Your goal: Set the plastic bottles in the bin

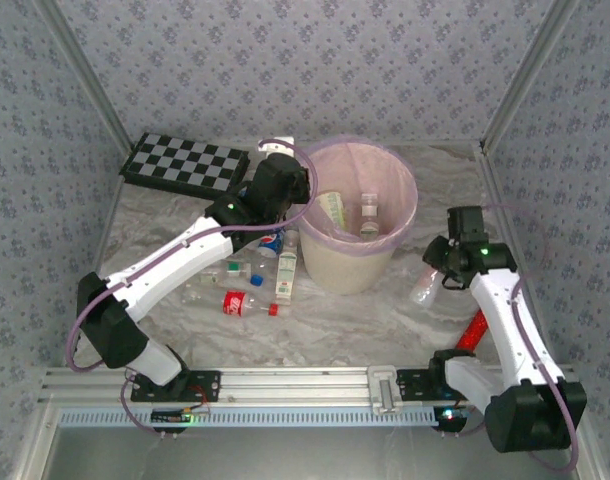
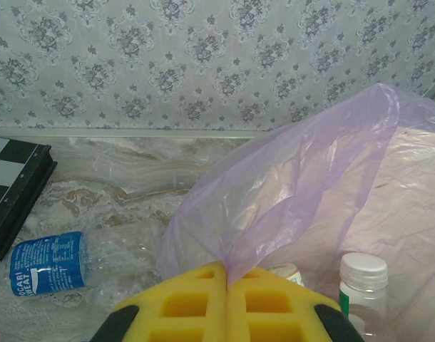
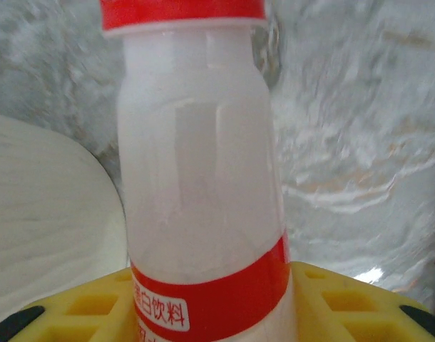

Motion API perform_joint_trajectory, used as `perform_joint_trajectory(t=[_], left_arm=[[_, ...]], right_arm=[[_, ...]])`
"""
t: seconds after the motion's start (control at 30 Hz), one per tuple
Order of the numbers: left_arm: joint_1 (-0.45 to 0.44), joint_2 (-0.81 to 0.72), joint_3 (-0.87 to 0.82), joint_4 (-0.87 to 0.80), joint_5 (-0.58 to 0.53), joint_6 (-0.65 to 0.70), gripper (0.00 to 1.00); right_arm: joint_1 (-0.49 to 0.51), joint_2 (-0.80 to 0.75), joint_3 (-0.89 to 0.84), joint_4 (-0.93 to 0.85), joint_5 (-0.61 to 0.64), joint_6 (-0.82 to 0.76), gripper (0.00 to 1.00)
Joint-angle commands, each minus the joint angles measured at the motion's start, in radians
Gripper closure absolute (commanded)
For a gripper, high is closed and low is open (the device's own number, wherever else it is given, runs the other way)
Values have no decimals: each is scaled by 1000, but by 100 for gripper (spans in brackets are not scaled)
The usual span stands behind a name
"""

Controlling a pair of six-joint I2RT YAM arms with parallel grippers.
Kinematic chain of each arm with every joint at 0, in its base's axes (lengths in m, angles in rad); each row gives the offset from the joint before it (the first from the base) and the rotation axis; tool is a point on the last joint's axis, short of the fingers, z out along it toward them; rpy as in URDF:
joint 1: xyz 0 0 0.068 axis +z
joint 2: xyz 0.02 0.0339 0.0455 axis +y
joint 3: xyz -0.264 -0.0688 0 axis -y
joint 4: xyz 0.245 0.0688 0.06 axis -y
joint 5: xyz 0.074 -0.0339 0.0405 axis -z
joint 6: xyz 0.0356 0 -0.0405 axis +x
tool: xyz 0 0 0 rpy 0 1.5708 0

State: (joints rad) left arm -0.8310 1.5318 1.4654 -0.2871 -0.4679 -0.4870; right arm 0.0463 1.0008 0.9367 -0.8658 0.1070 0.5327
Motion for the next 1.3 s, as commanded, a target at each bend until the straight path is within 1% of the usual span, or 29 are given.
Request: perform_joint_trajectory(t=[0.0, 0.1, 0.17, 0.23, 0.3, 0.37, 0.47, 0.57, 0.73, 0.83, 0.97, 1.1, 1.27], left_arm=[[0, -1, -6, -34, 31, 7, 100], [1, 0, -13, -26, 38, 5, 100], [0, 2, -14, -26, 45, 1, 100], [0, 1, -11, -27, 51, 2, 100], [0, -2, -8, -27, 50, 5, 100], [1, -8, -10, -27, 51, 7, 100], [1, -13, -12, -27, 55, 16, 100], [1, -13, -10, -27, 62, 16, 100], [0, -16, -8, -24, 83, 9, 100], [-1, -22, -15, -23, 81, 7, 100], [-6, -28, -23, -21, 81, 2, 100], [-6, -35, -18, -24, 78, 7, 100], [-5, -45, -18, -25, 74, 14, 100]], right_arm=[[-18, -26, 121, -75, 82, -125, 54], [-31, -28, 245, -94, 122, -148, 55], [-31, -32, 341, -65, 115, -169, 55], [-32, -36, 412, -16, 59, -187, 60], [-31, -19, 491, 6, 38, -185, 62], [-28, 10, 571, 10, 17, -168, 62], [-12, 55, 647, 42, -72, -139, 64], [54, 135, 721, 34, -136, -110, 64], [269, 241, 794, 19, -49, -148, 63], [355, 287, 805, 20, -33, -163, 63], [432, 383, 857, -64, -32, -199, 63], [493, 514, 914, -235, -30, -253, 61], [536, 627, 896, -347, -16, -293, 60]])
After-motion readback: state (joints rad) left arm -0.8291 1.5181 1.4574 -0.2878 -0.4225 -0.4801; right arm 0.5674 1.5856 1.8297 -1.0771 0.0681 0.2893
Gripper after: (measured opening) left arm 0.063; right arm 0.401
